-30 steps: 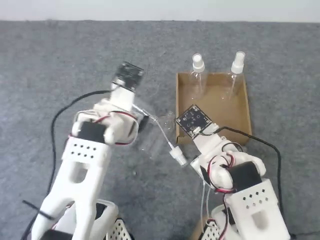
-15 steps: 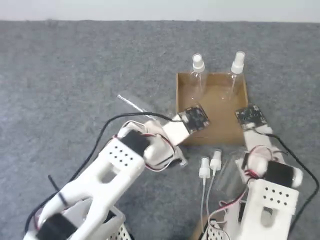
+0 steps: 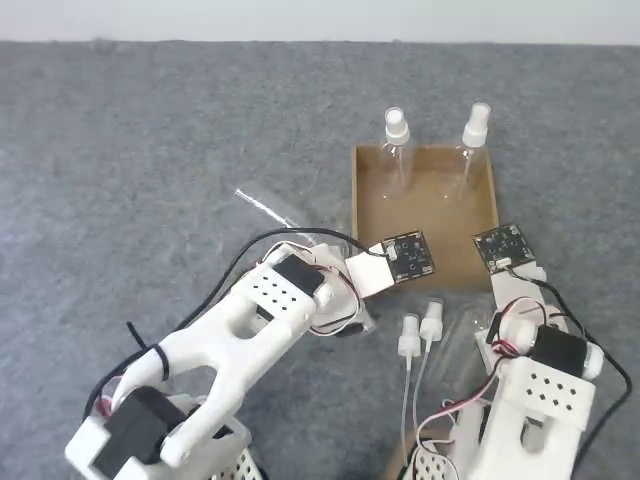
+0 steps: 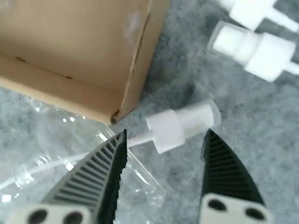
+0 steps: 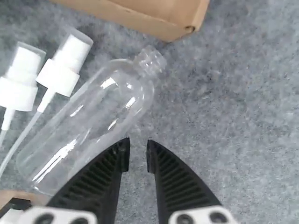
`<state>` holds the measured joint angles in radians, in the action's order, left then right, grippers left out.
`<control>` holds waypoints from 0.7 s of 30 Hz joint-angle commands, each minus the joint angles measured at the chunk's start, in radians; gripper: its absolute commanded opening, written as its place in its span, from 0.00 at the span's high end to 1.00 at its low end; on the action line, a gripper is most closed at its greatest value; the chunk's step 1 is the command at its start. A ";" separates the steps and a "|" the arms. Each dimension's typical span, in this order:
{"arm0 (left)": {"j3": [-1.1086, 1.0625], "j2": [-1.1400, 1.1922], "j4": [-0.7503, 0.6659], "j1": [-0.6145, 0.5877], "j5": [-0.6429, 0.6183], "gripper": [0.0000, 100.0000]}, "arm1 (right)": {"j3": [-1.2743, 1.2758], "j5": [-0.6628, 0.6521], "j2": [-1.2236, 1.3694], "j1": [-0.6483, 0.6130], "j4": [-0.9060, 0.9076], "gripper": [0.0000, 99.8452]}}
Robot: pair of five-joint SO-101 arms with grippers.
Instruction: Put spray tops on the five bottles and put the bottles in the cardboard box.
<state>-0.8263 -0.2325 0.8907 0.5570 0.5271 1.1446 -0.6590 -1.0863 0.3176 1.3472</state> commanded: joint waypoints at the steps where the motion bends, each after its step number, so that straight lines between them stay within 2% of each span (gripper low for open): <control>1: 0.031 0.018 -0.064 0.005 0.006 0.76 | -0.009 -0.012 -0.030 0.007 -0.016 0.98; 5: 0.024 0.086 -0.075 0.008 0.005 0.76 | -0.009 -0.014 -0.030 0.007 -0.015 0.98; 9: 0.013 0.095 -0.066 0.008 0.002 0.82 | -0.009 -0.012 -0.030 0.007 -0.015 0.98; 15: -0.070 -0.018 -0.061 0.009 -0.011 0.83 | -0.011 -0.011 -0.030 0.010 -0.015 0.98; 21: -0.134 -0.172 -0.060 0.009 -0.120 0.88 | -0.012 -0.008 -0.030 0.008 -0.015 0.97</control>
<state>-0.9521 -0.2739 0.8324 0.5631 0.4718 1.1446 -0.6621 -1.0863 0.3161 1.3472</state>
